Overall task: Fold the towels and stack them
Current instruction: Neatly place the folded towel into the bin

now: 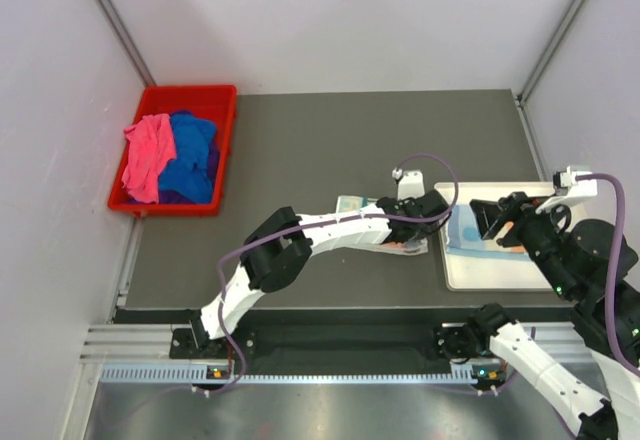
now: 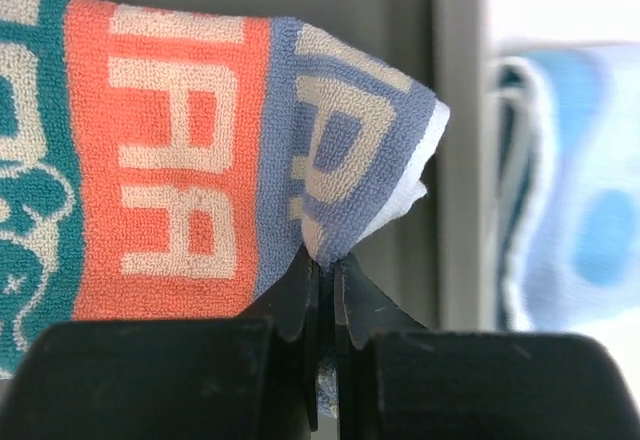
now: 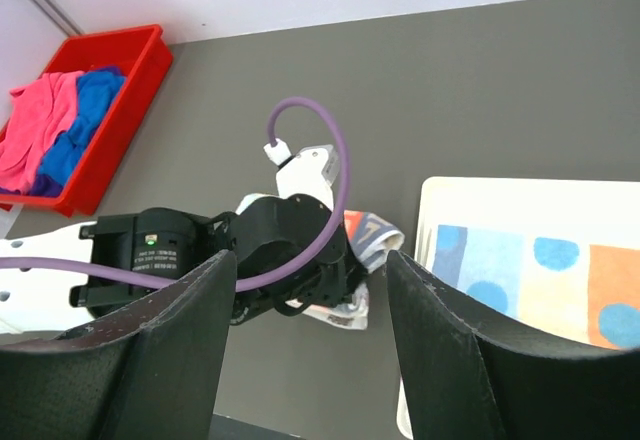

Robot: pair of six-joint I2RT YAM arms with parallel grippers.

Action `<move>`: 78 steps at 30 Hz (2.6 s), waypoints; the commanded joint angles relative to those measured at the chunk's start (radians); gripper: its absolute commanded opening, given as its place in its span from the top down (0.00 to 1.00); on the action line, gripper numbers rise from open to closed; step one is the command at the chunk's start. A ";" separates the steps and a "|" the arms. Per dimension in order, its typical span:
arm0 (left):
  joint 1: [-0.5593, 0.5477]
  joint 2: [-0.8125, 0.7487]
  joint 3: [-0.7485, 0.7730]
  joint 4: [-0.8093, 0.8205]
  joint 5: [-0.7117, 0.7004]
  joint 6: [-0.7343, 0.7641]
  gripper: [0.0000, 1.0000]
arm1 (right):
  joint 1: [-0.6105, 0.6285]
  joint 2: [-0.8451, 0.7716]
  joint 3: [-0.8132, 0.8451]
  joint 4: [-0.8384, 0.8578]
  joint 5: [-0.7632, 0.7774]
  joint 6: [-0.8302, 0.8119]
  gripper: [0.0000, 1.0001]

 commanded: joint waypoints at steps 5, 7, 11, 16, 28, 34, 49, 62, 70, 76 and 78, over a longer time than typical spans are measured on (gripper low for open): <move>-0.018 -0.066 0.115 0.198 0.136 -0.029 1.00 | -0.008 0.013 0.047 -0.017 0.028 -0.031 0.39; -0.025 -0.053 0.138 0.207 0.165 -0.032 1.00 | -0.006 0.015 0.054 -0.020 0.032 -0.033 0.39; -0.032 -0.005 0.212 0.242 0.217 -0.052 1.00 | -0.008 0.012 0.069 -0.022 0.040 -0.036 0.39; -0.043 0.042 0.298 0.250 0.239 -0.055 1.00 | -0.008 0.009 0.086 -0.031 0.057 -0.043 0.39; -0.049 0.129 0.451 0.287 0.317 -0.101 1.00 | -0.008 0.013 0.130 -0.056 0.074 -0.051 0.39; -0.066 0.154 0.502 0.322 0.319 -0.148 1.00 | -0.008 0.013 0.152 -0.066 0.077 -0.054 0.39; -0.075 0.203 0.600 0.373 0.317 -0.158 1.00 | -0.006 0.010 0.167 -0.088 0.089 -0.060 0.39; -0.086 0.186 0.620 0.374 0.296 -0.122 1.00 | -0.006 0.010 0.166 -0.088 0.086 -0.060 0.40; -0.091 0.145 0.609 0.370 0.279 -0.092 1.00 | -0.006 0.013 0.161 -0.083 0.080 -0.066 0.40; -0.100 0.094 0.562 0.379 0.241 -0.059 1.00 | -0.005 0.012 0.158 -0.083 0.080 -0.068 0.40; -0.101 0.085 0.562 0.380 0.238 -0.052 1.00 | -0.003 0.013 0.161 -0.085 0.082 -0.066 0.40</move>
